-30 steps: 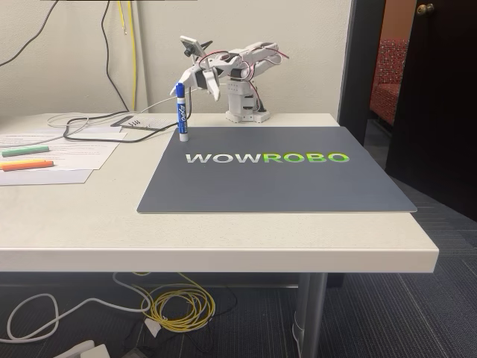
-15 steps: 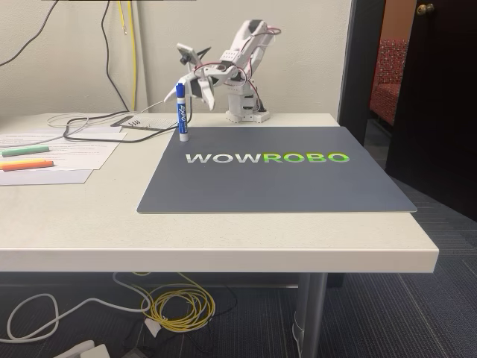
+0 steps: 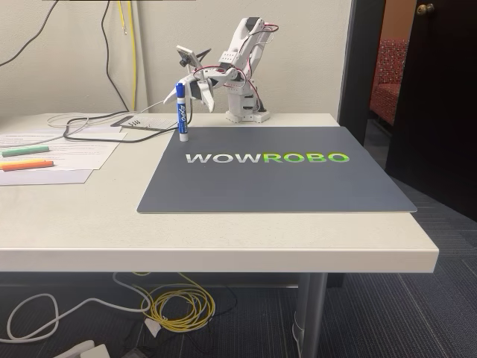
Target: Pick up the blue marker.
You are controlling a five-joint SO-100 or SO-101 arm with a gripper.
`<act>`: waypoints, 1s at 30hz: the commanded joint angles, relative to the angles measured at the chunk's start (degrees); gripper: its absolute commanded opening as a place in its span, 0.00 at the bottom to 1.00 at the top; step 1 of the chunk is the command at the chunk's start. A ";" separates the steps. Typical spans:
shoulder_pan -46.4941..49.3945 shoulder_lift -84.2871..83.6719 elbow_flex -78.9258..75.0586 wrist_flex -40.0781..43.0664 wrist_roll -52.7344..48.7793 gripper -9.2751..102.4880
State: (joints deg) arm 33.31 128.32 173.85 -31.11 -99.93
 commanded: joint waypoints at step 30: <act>0.09 18.98 0.00 29.88 -2.11 0.27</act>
State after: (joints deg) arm 34.19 138.60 173.85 -10.11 -102.66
